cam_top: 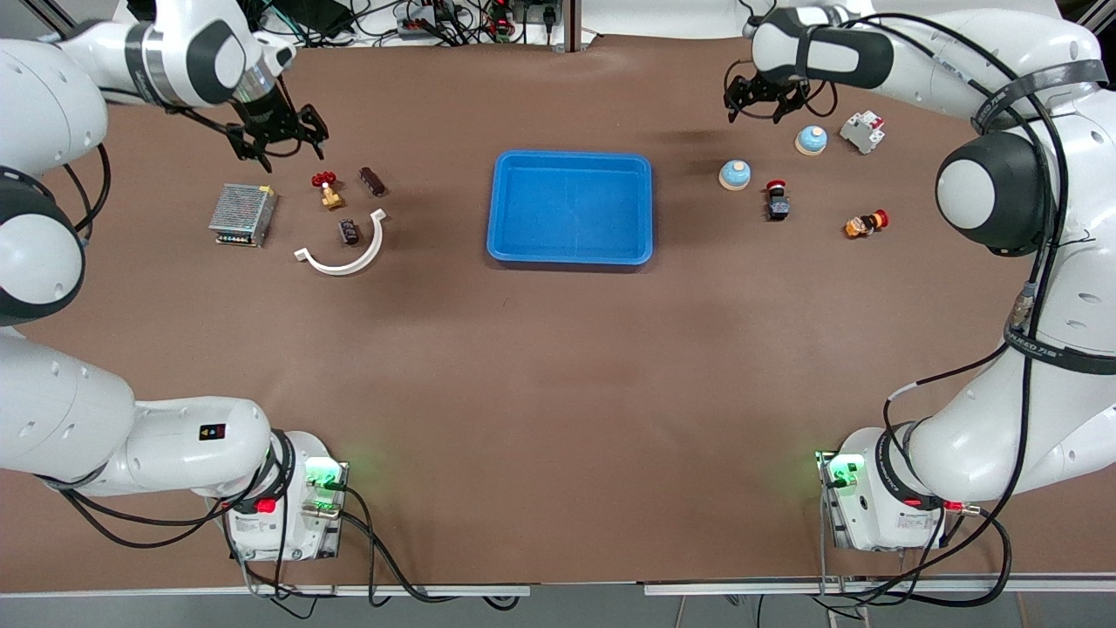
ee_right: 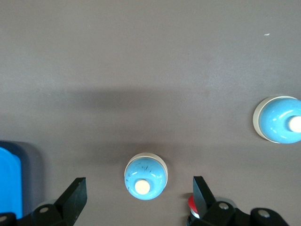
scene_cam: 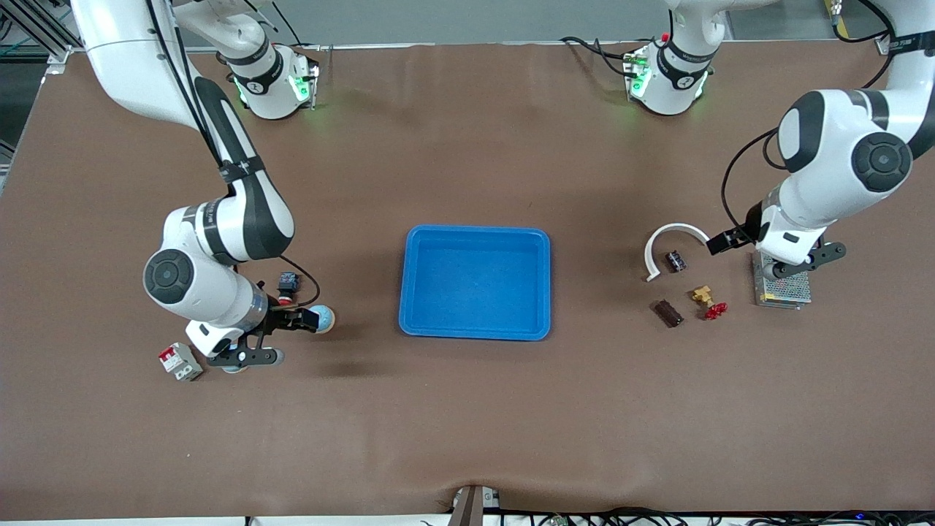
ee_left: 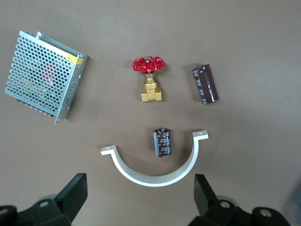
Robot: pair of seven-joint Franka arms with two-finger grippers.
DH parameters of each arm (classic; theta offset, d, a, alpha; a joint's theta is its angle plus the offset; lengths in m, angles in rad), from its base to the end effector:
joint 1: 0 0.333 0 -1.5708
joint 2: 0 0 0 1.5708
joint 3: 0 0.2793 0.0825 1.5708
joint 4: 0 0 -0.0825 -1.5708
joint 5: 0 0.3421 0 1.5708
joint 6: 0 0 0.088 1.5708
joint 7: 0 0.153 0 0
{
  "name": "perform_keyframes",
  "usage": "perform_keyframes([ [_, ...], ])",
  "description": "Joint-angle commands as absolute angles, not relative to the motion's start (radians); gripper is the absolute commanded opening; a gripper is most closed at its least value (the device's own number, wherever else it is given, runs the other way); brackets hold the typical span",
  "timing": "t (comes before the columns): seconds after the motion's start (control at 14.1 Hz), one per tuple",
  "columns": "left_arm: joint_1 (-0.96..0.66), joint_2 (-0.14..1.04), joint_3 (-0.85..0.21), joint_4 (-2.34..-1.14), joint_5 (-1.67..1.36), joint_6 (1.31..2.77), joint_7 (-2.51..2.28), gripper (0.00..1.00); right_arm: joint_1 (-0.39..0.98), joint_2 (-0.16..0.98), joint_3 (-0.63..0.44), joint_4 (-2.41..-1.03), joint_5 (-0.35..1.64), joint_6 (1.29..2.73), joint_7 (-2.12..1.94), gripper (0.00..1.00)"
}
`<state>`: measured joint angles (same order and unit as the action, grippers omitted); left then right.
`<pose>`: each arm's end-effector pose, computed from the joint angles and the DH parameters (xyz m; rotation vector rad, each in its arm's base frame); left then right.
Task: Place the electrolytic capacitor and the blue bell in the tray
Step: 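Grasp the blue bell with the right gripper while the left gripper grasps the capacitor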
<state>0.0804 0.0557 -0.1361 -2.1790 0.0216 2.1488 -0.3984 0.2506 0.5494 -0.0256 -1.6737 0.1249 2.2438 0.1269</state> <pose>0.4921 -0.0258 0.3017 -3.0678 -0.5109 0.1259 0.6117 0.1494 0.2353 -3.0538 -0.0384 -0.0091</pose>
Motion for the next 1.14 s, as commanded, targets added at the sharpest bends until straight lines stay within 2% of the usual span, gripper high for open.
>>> perform_keyframes([
  [0.0, 0.083, 0.054, -0.14, -2.243, 0.041, 2.242, -0.439, 0.95, 0.274, 0.48, -0.029, -1.782, 0.133, 2.302, 0.118, 1.0],
  [0.21, 0.074, 0.121, -0.141, -2.253, 0.041, 2.305, -0.569, 0.81, 0.287, 0.457, -0.029, -1.868, 0.132, 2.384, 0.117, 1.0],
  [0.5, 0.074, 0.169, -0.143, -2.287, 0.041, 2.39, -0.595, 0.73, 0.295, 0.434, -0.029, -1.937, 0.129, 2.427, 0.089, 1.0],
  [0.78, 0.064, 0.251, -0.152, -2.292, 0.041, 2.466, -0.675, 0.59, 0.296, 0.442, -0.029, -1.971, 0.129, 2.499, 0.087, 1.0],
  [1.06, 0.063, 0.295, -0.155, -2.304, 0.041, 2.485, -0.689, 0.61, 0.302, 0.46, -0.029, -1.968, 0.129, 2.54, 0.087, 1.0],
])
